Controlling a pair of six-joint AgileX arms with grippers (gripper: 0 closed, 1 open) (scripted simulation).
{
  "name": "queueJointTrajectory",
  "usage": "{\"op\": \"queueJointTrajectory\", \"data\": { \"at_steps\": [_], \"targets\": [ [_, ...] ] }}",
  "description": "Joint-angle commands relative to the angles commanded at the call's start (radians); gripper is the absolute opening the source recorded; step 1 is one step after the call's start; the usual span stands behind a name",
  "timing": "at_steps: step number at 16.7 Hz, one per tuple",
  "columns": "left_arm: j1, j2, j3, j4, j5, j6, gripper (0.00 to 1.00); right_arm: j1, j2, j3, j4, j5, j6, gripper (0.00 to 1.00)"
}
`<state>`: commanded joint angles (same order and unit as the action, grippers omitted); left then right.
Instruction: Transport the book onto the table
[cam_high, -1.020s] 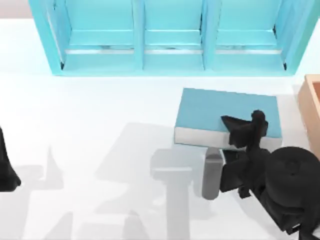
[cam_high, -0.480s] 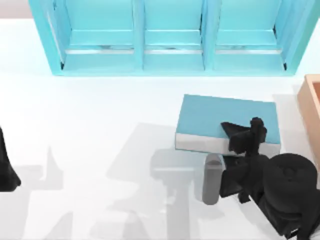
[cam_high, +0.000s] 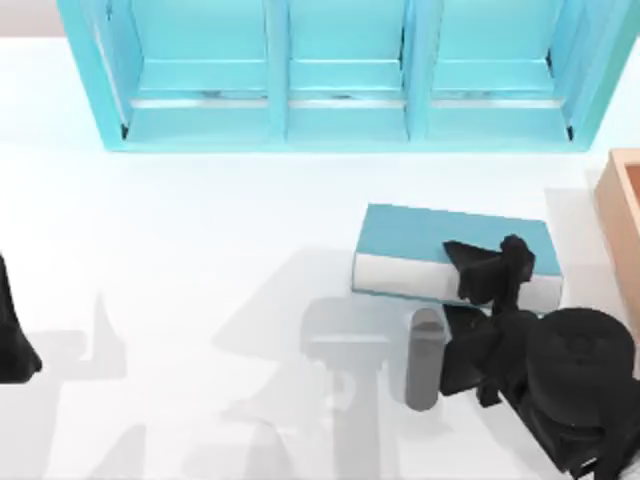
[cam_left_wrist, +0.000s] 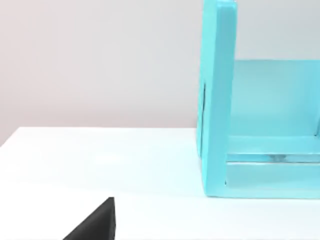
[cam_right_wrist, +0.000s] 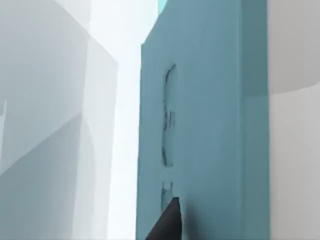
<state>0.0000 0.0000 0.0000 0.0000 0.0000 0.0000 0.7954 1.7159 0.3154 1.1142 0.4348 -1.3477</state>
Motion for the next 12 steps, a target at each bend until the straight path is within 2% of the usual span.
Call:
{"op": "queueJointTrajectory", "data": {
  "at_steps": [4,12],
  "targets": [
    [0.000,0.000,0.000,0.000,0.000,0.000,1.00,0.000,0.000,0.000,0.000,0.000,0.000,0.98],
    [0.000,0.000,0.000,0.000,0.000,0.000,1.00,0.000,0.000,0.000,0.000,0.000,0.000,1.00]
  ]
}}
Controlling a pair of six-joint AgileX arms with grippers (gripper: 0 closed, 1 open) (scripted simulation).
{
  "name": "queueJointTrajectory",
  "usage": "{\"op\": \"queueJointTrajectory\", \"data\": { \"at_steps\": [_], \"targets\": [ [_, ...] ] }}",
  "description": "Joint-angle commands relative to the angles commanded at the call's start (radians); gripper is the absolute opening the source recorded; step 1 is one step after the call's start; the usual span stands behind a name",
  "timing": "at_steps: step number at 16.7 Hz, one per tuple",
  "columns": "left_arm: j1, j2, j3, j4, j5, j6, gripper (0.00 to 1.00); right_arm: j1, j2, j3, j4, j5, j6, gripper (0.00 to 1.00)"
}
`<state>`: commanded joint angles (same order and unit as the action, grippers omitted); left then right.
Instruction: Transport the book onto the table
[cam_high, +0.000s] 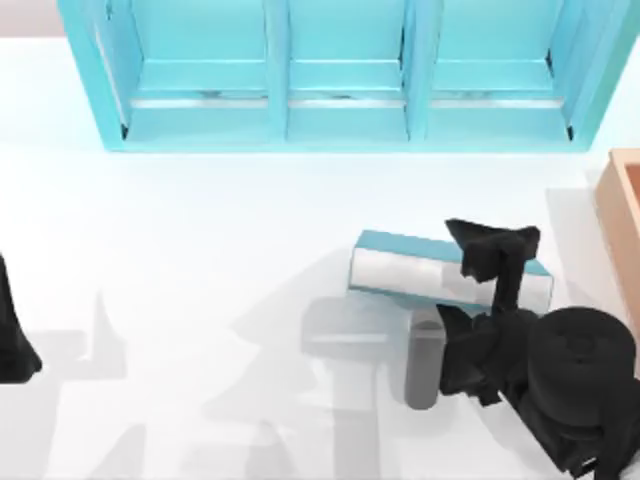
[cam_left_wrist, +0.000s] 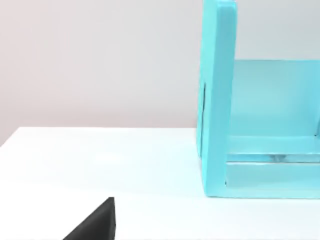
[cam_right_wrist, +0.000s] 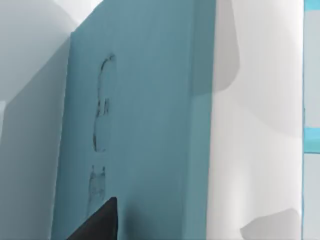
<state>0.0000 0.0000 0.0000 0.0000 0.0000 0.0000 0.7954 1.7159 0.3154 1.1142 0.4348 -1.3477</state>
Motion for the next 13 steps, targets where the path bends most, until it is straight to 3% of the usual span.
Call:
{"op": "queueJointTrajectory", "data": {
  "at_steps": [5,13],
  "targets": [
    [0.000,0.000,0.000,0.000,0.000,0.000,1.00,0.060,-0.046,-0.010,-0.048,0.053,0.037,1.00],
    [0.000,0.000,0.000,0.000,0.000,0.000,1.00,0.443,-0.292,-0.097,-0.372,0.405,0.265,1.00]
  ]
}}
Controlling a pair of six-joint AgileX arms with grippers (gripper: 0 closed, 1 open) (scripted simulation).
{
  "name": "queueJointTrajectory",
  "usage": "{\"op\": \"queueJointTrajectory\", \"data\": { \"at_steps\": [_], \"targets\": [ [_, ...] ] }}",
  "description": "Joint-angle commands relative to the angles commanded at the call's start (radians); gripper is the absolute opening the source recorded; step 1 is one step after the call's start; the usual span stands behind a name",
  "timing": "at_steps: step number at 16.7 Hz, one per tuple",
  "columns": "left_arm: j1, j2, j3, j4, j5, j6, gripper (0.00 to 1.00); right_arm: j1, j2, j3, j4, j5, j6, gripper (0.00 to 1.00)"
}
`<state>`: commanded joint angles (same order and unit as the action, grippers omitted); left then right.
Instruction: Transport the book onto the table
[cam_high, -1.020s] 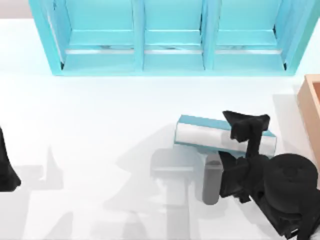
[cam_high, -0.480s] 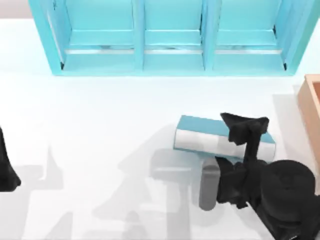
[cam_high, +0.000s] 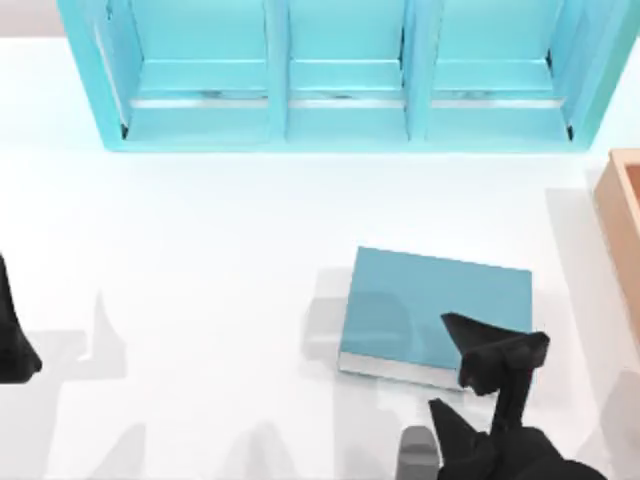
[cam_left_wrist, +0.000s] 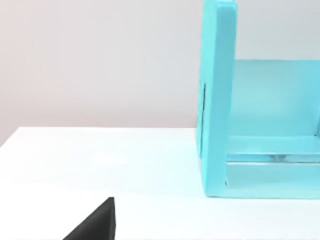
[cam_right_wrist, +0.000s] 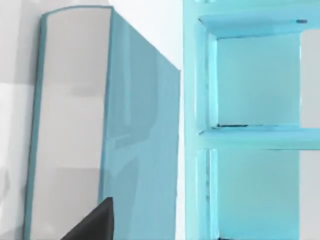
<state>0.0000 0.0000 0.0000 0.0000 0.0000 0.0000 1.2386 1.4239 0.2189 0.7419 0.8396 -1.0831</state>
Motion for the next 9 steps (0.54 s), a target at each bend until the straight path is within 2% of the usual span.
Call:
{"op": "queueJointTrajectory", "data": {
  "at_steps": [5,9],
  "targets": [
    [0.000,0.000,0.000,0.000,0.000,0.000,1.00,0.225,-0.123,-0.052,-0.181,0.203,0.121,1.00],
    [0.000,0.000,0.000,0.000,0.000,0.000,1.00,0.278,-0.149,-0.063,-0.222,0.251,0.147,1.00]
  ]
}}
